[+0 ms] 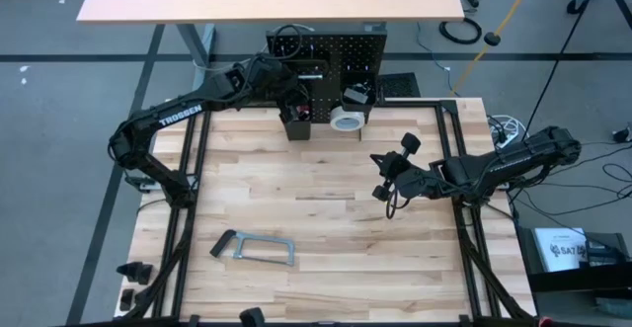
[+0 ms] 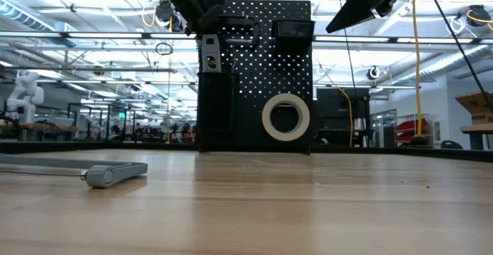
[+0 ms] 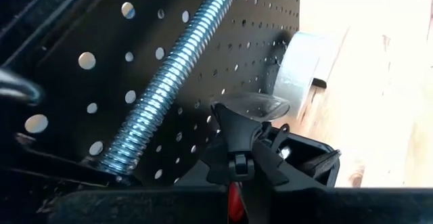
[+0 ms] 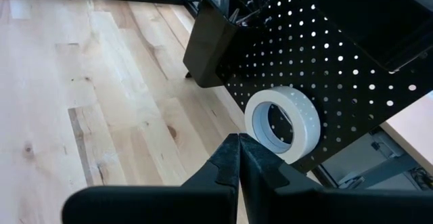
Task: Hang tools onto peg board
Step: Remove the black safety glasses from the left black tool bin
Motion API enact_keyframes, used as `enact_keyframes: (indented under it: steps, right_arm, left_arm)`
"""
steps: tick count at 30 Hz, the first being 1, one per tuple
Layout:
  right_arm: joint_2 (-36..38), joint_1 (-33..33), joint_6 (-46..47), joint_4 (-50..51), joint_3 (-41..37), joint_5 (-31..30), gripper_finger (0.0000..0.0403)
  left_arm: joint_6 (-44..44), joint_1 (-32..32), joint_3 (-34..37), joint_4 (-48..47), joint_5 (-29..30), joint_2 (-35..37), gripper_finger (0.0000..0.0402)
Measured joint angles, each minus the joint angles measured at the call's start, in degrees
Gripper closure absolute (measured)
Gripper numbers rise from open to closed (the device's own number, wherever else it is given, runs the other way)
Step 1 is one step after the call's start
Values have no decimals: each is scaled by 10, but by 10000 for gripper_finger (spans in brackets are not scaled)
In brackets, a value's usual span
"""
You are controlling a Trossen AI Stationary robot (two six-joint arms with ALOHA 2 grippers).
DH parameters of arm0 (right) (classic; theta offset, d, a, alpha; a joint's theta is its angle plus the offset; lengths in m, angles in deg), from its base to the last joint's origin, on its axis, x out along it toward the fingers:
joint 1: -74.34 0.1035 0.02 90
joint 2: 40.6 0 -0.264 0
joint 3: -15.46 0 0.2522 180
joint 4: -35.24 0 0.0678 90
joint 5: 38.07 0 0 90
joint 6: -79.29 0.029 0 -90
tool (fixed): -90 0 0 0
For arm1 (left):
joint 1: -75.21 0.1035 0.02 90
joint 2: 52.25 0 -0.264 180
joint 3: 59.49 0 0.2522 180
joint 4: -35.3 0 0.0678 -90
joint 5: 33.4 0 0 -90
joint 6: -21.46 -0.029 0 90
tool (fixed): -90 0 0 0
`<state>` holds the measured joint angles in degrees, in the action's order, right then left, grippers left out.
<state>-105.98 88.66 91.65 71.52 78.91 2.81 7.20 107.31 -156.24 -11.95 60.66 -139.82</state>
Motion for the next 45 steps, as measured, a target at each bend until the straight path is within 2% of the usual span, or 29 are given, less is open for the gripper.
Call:
enact_keyframes:
  steps: [10,21,27,36,45]
  right_arm:
    - [0,0,0,1,0,0,403]
    - [0,0,0,1,0,0,403]
    - [0,0,0,0,0,0,403]
    - [0,0,0,0,0,0,403]
    - [0,0,0,0,0,0,403]
  left_arm:
    - [-18,-11,0,-13,2,15,389]
    - [-31,-27,0,-13,8,80,391]
    - [-28,-41,0,-5,-12,117,391]
    - [-24,-77,0,61,-36,168,391]
    - [20,-142,0,54,-73,184,391]
